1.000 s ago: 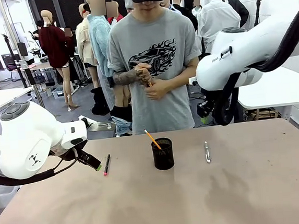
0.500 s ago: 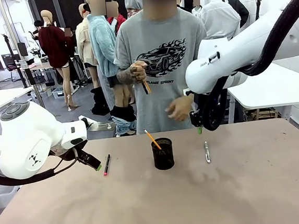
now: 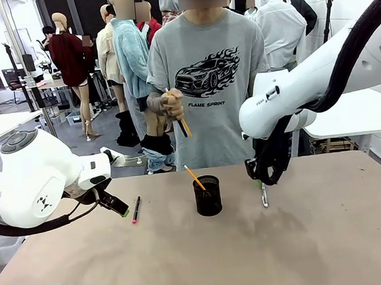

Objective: Place the pens into the pen holder.
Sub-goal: Pick up a writing instrument from the table and place it into the Pen holder.

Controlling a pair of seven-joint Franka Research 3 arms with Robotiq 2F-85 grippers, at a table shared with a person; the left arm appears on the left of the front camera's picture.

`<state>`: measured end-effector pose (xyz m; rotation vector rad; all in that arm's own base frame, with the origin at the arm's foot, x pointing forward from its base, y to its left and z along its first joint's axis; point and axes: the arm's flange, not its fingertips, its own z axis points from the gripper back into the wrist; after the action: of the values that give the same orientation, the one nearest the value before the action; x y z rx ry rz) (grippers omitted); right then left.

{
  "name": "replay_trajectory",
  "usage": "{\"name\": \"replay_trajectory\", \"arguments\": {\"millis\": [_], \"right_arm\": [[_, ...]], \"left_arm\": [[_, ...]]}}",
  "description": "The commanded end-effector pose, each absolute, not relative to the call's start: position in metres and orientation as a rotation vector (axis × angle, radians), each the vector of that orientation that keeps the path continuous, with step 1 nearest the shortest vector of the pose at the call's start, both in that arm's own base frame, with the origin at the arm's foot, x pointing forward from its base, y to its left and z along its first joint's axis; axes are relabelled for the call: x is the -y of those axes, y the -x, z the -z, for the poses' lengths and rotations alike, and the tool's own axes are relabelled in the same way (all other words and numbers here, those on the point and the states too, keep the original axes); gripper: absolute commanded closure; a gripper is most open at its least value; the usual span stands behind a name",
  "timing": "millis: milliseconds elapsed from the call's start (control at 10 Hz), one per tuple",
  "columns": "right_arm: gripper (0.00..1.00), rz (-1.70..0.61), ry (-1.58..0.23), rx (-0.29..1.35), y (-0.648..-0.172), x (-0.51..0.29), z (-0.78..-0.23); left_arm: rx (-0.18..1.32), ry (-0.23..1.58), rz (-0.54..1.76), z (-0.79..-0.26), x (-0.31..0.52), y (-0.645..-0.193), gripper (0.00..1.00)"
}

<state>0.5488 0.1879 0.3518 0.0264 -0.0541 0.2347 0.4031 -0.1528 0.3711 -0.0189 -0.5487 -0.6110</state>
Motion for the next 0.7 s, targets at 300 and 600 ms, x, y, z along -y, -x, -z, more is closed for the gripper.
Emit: {"name": "replay_trajectory", "arguments": {"millis": [300,600], "right_arm": [[0.42,-0.137,0.034,0.072,-0.560,-0.192,-0.323],[0.42,-0.167,-0.017,0.042,-0.555,-0.186,-0.324]], "left_arm": [[0.549,0.021,0.607,-0.371,0.151,-0.403,0.00],[0.549,0.021,0.607,-0.371,0.151,-0.403,0.00]]}}
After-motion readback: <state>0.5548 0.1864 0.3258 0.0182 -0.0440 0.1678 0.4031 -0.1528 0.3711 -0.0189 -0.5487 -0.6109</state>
